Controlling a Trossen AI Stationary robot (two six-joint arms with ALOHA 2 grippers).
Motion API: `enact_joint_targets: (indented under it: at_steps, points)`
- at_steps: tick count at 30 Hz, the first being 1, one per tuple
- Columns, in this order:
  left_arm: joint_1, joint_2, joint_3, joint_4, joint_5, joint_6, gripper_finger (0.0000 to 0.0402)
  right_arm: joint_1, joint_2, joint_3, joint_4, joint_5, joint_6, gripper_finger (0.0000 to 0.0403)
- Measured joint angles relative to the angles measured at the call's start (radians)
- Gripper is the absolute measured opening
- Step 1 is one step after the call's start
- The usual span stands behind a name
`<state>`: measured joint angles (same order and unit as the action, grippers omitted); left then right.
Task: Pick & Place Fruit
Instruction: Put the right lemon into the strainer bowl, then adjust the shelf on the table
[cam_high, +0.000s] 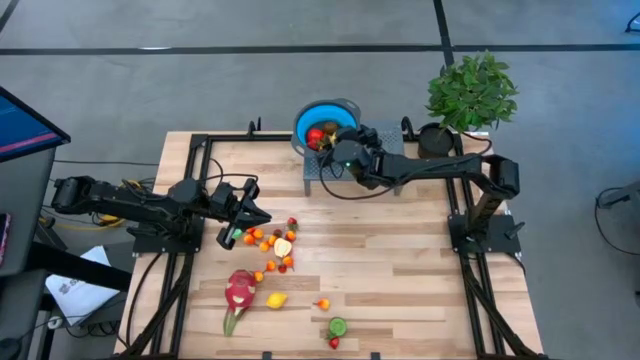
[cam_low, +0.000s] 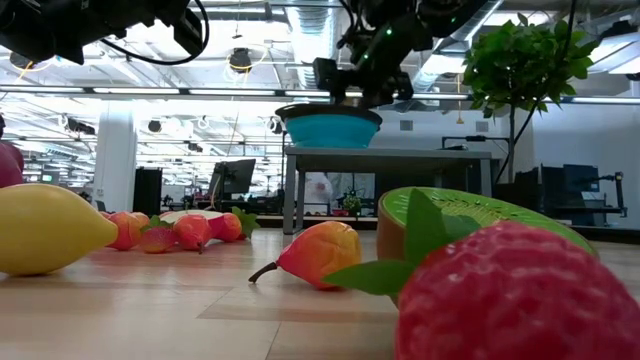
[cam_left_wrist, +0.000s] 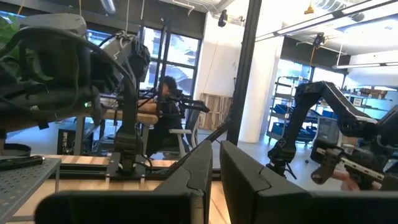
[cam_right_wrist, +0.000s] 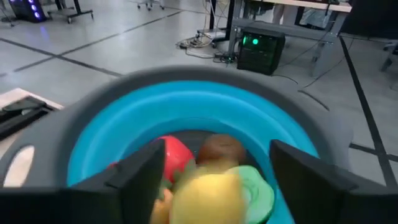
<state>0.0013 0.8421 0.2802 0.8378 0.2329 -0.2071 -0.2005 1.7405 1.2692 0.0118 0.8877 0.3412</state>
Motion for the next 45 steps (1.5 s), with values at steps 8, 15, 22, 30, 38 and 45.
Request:
enact_joint_targets:
  at_steps: [8,15,22,30,38,45]
  points:
    - [0.0,0.0,0.0,0.0,0.0,0.0,0.0026,0.003,-0.027,0.0,-0.007,0.001,-0.008,0.0352]
    - [0.0,0.0,0.0,0.0,0.0,0.0,0.0026,0.041,-0.061,0.0,-0.003,0.003,-0.011,0.028]
    - [0.0,0.0,0.0,0.0,0.0,0.0,0.0026,0.088,-0.127,0.0,-0.049,-0.001,-0.077,0.0208]
    - [0.0,0.0,0.0,0.0,0.0,0.0,0.0026,0.106,-0.159,0.0,-0.091,-0.027,-0.187,0.0116]
    - [0.0,0.0,0.0,0.0,0.0,0.0,0.0026,0.109,-0.154,0.001,-0.225,-0.062,-0.192,0.0006]
    - [0.0,0.0,0.0,0.0,0.0,0.0,0.0026,0.144,-0.154,0.0,-0.334,-0.105,-0.363,0.0056]
